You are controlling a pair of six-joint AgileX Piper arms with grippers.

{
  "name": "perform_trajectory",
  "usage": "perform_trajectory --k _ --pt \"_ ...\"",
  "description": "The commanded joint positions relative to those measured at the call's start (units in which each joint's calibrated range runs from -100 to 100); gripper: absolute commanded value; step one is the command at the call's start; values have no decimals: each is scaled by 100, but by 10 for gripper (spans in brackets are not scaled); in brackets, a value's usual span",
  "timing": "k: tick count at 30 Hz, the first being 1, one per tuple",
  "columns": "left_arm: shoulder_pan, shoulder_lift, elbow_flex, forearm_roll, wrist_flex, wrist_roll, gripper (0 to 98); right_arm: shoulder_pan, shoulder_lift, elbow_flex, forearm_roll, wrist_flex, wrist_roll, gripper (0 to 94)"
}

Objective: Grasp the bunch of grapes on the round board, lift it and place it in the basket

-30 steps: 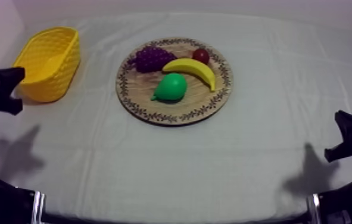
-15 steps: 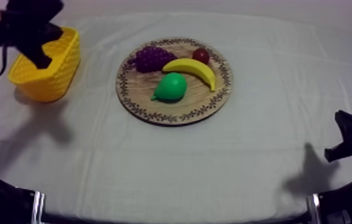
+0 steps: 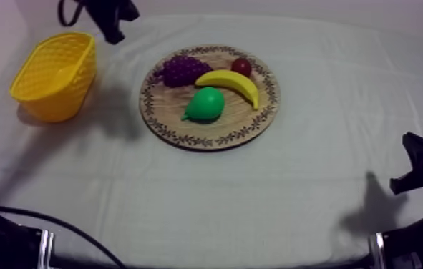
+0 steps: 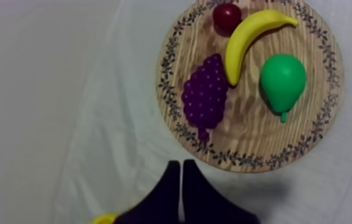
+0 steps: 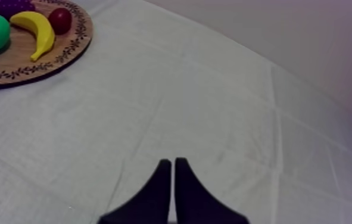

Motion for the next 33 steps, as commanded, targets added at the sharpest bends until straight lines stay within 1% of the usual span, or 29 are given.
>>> perform_trajectory --k 1,7,13,15,17,18,21,23,28,33 --pt "25 674 -941 -28 333 -16 0 0 0 0 -1 2 3 3" --pt "117 1667 -2160 -91 986 -38 0 -7 0 0 -1 2 3 3" --pt "174 2222 -2803 -97 1160 -37 2 -8 0 0 -1 2 3 3" --pt "198 2308 -2916 -122 1166 15 31 -8 0 0 -1 2 3 3" --pt "217 2363 -2990 -150 1165 72 106 -8 0 0 -1 2 3 3" --pt "220 2383 -3013 -162 1165 94 160 -8 0 0 -1 2 3 3" --pt "219 2418 -3021 -180 1208 46 370 -8 0 0 -1 2 3 3" --pt "218 2432 -3007 -197 1259 -15 467 -8 0 0 -1 2 3 3" --pt "221 2483 -2966 -249 1430 -116 646 -8 0 0 -1 2 3 3" --pt "195 2599 -2938 -265 1542 -150 819 -8 0 0 -1 2 3 3"
